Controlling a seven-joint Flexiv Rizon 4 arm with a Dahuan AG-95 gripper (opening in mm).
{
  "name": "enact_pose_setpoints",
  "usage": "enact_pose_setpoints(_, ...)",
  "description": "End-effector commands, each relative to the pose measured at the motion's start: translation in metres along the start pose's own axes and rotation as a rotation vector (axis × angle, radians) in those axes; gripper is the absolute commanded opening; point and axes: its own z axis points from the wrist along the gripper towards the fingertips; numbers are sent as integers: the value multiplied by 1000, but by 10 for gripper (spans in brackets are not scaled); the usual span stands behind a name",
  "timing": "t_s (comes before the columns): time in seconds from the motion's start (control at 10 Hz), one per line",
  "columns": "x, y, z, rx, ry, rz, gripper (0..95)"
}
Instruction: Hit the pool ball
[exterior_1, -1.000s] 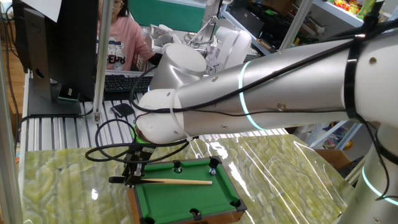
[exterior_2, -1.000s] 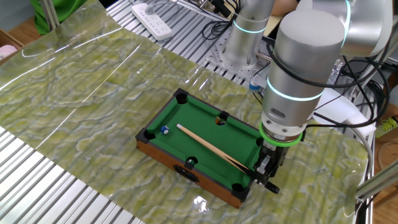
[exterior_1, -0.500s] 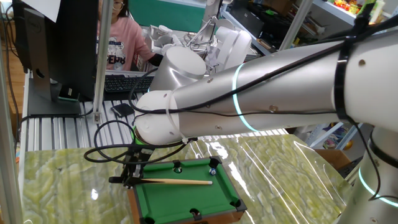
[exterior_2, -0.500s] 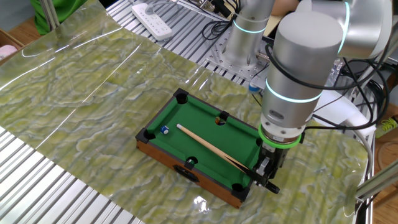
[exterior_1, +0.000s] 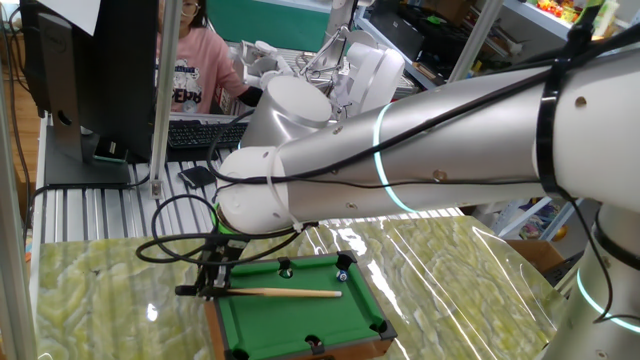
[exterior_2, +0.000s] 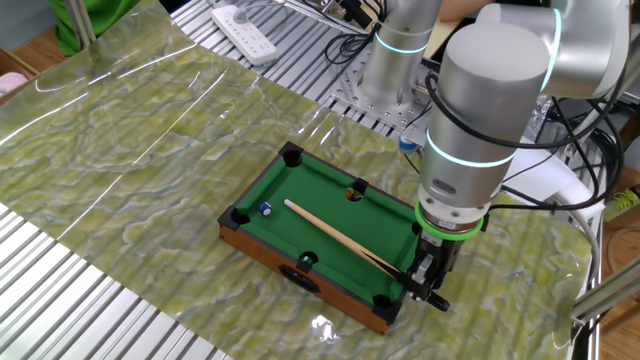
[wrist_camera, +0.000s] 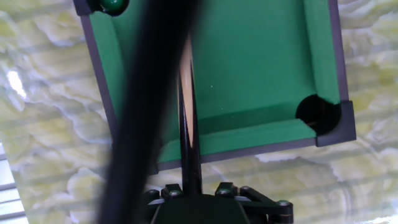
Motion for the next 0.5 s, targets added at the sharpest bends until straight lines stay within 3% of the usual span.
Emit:
enact_pose_setpoints(0.1,1,-1,0,0,-7,-5,0)
enact_pose_setpoints(0.5,7,-7,-7,7,-12,-49,0)
